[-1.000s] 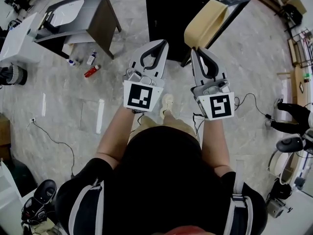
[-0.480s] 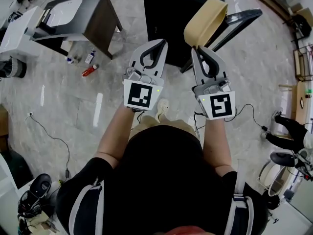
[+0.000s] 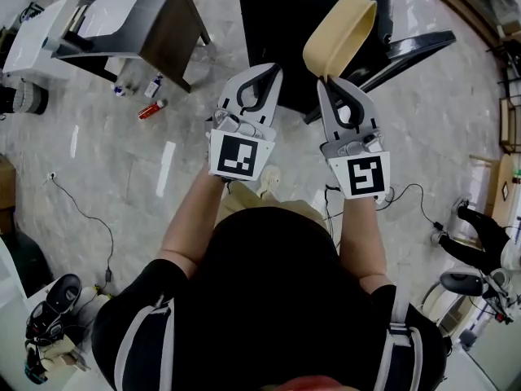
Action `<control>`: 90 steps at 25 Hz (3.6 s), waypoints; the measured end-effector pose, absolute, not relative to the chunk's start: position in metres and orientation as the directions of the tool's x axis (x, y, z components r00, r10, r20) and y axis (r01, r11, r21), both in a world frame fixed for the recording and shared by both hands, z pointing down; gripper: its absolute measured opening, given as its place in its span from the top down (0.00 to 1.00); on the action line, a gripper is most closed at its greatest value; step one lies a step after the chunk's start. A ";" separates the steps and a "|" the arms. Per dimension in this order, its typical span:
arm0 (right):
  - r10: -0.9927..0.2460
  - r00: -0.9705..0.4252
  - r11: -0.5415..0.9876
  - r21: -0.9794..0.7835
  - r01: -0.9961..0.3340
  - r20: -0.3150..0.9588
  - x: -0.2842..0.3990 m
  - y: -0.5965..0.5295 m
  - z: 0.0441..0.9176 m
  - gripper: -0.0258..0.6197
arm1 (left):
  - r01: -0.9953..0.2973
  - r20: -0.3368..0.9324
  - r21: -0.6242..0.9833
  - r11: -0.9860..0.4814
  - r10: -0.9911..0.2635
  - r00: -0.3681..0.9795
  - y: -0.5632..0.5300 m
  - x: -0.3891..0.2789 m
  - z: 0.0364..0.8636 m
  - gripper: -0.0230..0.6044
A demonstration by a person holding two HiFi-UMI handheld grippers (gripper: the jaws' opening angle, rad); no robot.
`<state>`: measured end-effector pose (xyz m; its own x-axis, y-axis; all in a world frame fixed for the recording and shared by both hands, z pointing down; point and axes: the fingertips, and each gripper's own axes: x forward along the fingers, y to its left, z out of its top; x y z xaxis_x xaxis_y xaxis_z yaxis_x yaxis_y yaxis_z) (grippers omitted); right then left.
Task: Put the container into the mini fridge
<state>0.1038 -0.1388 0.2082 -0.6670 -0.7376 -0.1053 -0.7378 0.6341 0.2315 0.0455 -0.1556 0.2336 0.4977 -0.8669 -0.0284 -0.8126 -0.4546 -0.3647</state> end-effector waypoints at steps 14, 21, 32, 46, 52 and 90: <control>-0.768 -0.629 0.611 0.153 -0.776 -0.119 0.144 -0.149 0.223 0.90 | -0.773 0.011 -0.391 -0.500 -0.842 0.539 -0.171 0.084 0.243 0.93; -0.772 -0.627 0.611 0.154 -0.777 -0.102 0.156 -0.153 0.237 0.90 | -0.767 0.020 -0.383 -0.514 -0.835 0.550 -0.182 0.101 0.257 0.93; -0.714 -0.671 0.690 0.368 -0.624 0.201 0.122 -0.188 0.303 0.90 | -0.787 0.063 -0.322 -0.526 -0.841 0.537 -0.217 0.076 0.295 0.93; -0.606 -0.676 0.795 0.345 -0.499 0.418 0.065 -0.227 0.414 0.90 | -0.816 0.114 -0.251 -0.521 -0.853 0.509 -0.280 0.014 0.392 0.93; -0.566 -0.658 0.824 0.339 -0.453 0.496 0.056 -0.242 0.464 0.90 | -0.815 0.152 -0.237 -0.529 -0.849 0.507 -0.295 0.005 0.439 0.93; -0.504 -0.320 0.864 0.469 -0.186 0.802 0.053 -0.417 0.639 0.90 | -0.837 0.126 -0.171 -0.519 -0.855 0.504 -0.405 -0.025 0.544 0.93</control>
<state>0.0526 -0.4170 0.6393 -0.3201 -0.5042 0.8021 -0.1863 0.8636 0.4685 -0.0245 -0.4052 0.5442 0.5040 -0.8546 0.1255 -0.8375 -0.5190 -0.1711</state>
